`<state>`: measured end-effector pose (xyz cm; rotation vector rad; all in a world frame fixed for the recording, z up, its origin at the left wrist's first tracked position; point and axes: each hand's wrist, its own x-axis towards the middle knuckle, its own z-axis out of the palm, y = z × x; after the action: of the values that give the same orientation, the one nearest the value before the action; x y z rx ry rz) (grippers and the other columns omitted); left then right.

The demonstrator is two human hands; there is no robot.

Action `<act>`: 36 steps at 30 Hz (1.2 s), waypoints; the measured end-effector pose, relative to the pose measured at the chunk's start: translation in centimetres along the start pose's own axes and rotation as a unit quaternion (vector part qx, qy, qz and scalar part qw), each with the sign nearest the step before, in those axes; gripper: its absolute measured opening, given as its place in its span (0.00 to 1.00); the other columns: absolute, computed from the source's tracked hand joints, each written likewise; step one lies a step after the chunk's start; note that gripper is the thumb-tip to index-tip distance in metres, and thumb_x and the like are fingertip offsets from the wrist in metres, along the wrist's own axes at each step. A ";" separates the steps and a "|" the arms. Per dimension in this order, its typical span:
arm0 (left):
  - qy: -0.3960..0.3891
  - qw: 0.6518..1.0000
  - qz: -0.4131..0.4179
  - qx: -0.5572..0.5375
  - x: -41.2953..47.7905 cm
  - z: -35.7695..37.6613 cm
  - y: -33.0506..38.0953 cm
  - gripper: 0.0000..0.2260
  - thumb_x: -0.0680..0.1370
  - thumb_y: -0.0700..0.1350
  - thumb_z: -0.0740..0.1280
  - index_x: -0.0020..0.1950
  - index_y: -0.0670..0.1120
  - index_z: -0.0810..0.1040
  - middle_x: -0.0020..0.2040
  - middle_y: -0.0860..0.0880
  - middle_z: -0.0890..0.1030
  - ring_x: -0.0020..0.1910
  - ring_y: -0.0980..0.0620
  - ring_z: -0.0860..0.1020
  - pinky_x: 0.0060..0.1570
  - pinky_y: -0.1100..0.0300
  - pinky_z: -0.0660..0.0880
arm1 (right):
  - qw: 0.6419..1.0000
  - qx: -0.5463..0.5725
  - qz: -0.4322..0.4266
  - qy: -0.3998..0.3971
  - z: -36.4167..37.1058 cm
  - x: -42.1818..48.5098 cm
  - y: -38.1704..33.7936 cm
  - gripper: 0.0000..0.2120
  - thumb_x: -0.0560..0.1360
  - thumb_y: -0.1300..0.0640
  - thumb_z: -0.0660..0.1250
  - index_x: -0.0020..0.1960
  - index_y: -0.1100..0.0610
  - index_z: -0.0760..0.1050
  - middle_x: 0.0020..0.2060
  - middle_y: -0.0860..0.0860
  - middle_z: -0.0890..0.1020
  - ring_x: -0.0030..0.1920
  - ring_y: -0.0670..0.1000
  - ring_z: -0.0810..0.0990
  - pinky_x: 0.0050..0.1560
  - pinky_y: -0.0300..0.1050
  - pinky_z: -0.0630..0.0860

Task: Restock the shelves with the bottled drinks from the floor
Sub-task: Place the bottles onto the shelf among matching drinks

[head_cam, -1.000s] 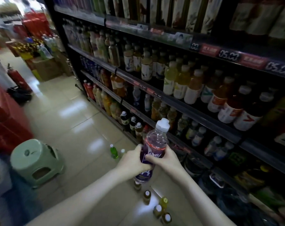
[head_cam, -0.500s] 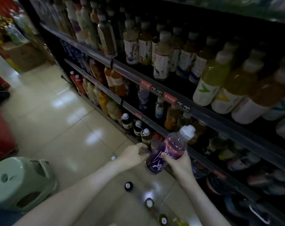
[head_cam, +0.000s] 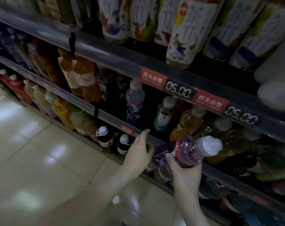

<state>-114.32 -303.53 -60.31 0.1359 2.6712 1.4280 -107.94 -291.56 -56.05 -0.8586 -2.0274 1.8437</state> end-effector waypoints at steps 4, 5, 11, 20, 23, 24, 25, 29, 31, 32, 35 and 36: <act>0.065 0.998 0.026 0.001 1.5 0.3 -1.5 0.24 0.80 0.43 0.63 0.75 0.49 0.60 0.70 0.50 0.66 0.62 0.55 0.70 0.49 0.72 0.64 | 0.999 0.034 -0.018 0.031 2.2 0.9 1.4 0.34 0.66 0.59 0.79 0.67 0.49 0.68 0.57 0.45 0.78 0.57 0.44 0.77 0.66 0.48 0.70; 0.083 0.996 0.027 -0.002 1.6 -0.1 -2.0 0.23 0.80 0.42 0.63 0.74 0.49 0.61 0.70 0.50 0.66 0.62 0.55 0.70 0.49 0.72 0.63 | 0.999 0.038 -0.021 0.027 2.6 1.0 1.5 0.33 0.66 0.60 0.78 0.66 0.47 0.68 0.56 0.43 0.78 0.56 0.42 0.77 0.65 0.46 0.70; -0.029 0.990 0.081 -0.111 -2.1 -3.3 -3.1 0.27 0.74 0.35 0.62 0.71 0.55 0.66 0.67 0.55 0.71 0.68 0.61 0.67 0.66 0.68 0.64 | 1.000 -0.009 -0.003 -0.018 4.0 -0.6 1.1 0.30 0.65 0.62 0.79 0.64 0.53 0.73 0.53 0.46 0.81 0.52 0.44 0.80 0.59 0.45 0.74; -0.071 0.985 0.075 0.142 -2.2 -11.3 -3.0 0.35 0.74 0.48 0.68 0.77 0.52 0.54 0.71 0.51 0.65 0.69 0.51 0.67 0.60 0.62 0.67 | 0.988 -0.007 -0.019 -0.153 10.1 -4.3 -2.7 0.30 0.62 0.68 0.79 0.58 0.51 0.71 0.49 0.44 0.80 0.44 0.32 0.79 0.40 0.24 0.72; 0.004 0.993 0.052 0.103 -0.4 -13.3 -4.1 0.32 0.73 0.41 0.67 0.75 0.53 0.60 0.70 0.54 0.68 0.66 0.51 0.70 0.51 0.69 0.65 | 0.975 -0.013 -0.045 -0.219 13.7 -3.1 -2.2 0.33 0.62 0.67 0.80 0.62 0.53 0.72 0.53 0.48 0.81 0.51 0.37 0.80 0.45 0.28 0.75; 0.030 0.996 0.044 0.069 0.4 -13.8 -4.8 0.30 0.73 0.40 0.67 0.74 0.53 0.63 0.70 0.54 0.69 0.66 0.52 0.70 0.51 0.69 0.65 | 0.968 -0.020 -0.060 -0.242 14.9 -2.5 -1.9 0.34 0.63 0.64 0.80 0.65 0.53 0.70 0.56 0.49 0.81 0.56 0.41 0.80 0.51 0.33 0.77; 0.058 0.997 0.037 0.037 1.3 -14.3 -5.4 0.29 0.73 0.40 0.68 0.73 0.53 0.64 0.69 0.54 0.70 0.66 0.53 0.70 0.53 0.69 0.66 | 0.964 -0.034 -0.078 -0.253 15.9 -2.0 -1.6 0.37 0.63 0.60 0.80 0.68 0.53 0.68 0.60 0.48 0.79 0.60 0.44 0.78 0.58 0.39 0.76; 0.133 0.989 -0.005 -0.062 5.8 -14.8 -7.3 0.30 0.72 0.46 0.73 0.72 0.53 0.65 0.68 0.54 0.72 0.65 0.53 0.72 0.59 0.60 0.70 | 0.971 -0.048 -0.133 -0.195 18.6 1.3 -0.6 0.35 0.69 0.66 0.74 0.71 0.54 0.62 0.66 0.46 0.70 0.64 0.40 0.72 0.61 0.34 0.71; 0.142 0.987 -0.016 -0.079 8.1 -14.5 -8.0 0.32 0.72 0.49 0.74 0.73 0.53 0.64 0.68 0.54 0.72 0.65 0.52 0.72 0.60 0.54 0.73 | 0.979 -0.071 -0.153 -0.111 19.1 3.5 -0.3 0.33 0.70 0.72 0.71 0.69 0.58 0.62 0.62 0.48 0.70 0.62 0.42 0.72 0.56 0.23 0.67; 0.145 0.986 -0.016 -0.078 9.1 -14.3 -8.3 0.33 0.72 0.50 0.74 0.73 0.53 0.63 0.68 0.53 0.72 0.66 0.52 0.72 0.61 0.54 0.73 | 0.981 -0.088 -0.155 -0.081 19.5 4.7 0.0 0.34 0.70 0.72 0.71 0.71 0.61 0.60 0.63 0.49 0.69 0.63 0.45 0.70 0.58 0.23 0.64; 0.142 0.987 -0.005 -0.069 11.6 -13.9 -8.7 0.33 0.73 0.49 0.74 0.74 0.51 0.62 0.69 0.51 0.71 0.66 0.51 0.71 0.59 0.61 0.71 | 0.984 -0.115 -0.124 -0.058 20.9 7.5 0.6 0.37 0.70 0.68 0.73 0.73 0.62 0.58 0.64 0.54 0.69 0.65 0.50 0.69 0.62 0.36 0.64; 0.137 0.989 -0.003 -0.065 12.3 -13.6 -8.7 0.33 0.73 0.49 0.73 0.74 0.50 0.61 0.70 0.51 0.70 0.66 0.51 0.70 0.58 0.61 0.70 | 0.984 -0.127 -0.112 -0.050 21.4 8.1 0.7 0.34 0.71 0.66 0.74 0.71 0.64 0.60 0.63 0.57 0.71 0.63 0.52 0.72 0.59 0.38 0.65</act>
<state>-128.64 -317.96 -60.68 -0.0862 2.7703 1.7259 -126.22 -304.14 -61.57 -0.5762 -2.3493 1.5589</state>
